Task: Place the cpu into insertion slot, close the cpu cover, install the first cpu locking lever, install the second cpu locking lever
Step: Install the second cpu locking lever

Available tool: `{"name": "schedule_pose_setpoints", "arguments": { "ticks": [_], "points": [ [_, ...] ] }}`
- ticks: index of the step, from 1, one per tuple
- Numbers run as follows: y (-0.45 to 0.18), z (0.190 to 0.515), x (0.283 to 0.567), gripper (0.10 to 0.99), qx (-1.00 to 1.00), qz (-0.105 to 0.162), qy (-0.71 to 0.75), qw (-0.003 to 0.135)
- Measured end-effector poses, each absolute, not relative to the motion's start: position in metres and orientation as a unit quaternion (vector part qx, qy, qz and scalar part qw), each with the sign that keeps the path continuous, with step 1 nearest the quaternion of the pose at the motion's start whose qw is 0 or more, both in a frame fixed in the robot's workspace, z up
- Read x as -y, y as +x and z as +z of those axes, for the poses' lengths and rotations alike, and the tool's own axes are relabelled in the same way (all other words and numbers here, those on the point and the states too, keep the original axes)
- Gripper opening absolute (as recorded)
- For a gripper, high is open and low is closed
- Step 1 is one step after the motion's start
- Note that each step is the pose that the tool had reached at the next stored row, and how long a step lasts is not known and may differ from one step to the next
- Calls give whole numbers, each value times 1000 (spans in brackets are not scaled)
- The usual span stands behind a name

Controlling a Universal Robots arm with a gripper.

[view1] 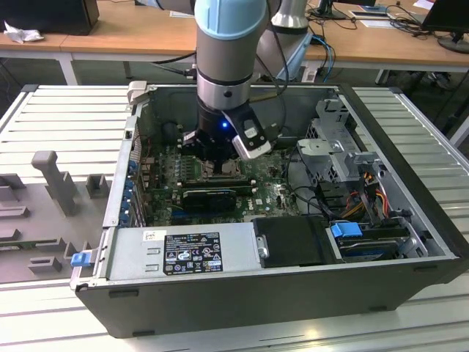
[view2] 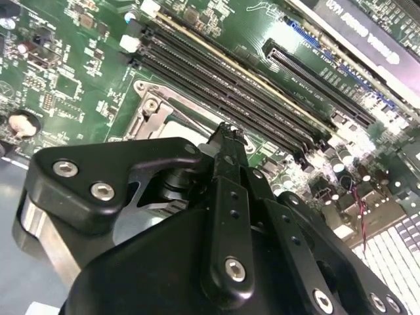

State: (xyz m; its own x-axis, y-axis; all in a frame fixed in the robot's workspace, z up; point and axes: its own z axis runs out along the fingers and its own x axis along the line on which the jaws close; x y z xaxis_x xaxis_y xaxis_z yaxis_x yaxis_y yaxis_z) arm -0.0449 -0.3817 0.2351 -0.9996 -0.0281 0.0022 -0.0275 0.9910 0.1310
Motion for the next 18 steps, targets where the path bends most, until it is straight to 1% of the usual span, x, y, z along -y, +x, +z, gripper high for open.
{"name": "schedule_pose_setpoints", "arguments": {
  "ticks": [4,18],
  "points": [
    [-45,228,382,106,998,-66,14,2],
    [-46,227,382,106,998,-69,14,2]
  ]
}}
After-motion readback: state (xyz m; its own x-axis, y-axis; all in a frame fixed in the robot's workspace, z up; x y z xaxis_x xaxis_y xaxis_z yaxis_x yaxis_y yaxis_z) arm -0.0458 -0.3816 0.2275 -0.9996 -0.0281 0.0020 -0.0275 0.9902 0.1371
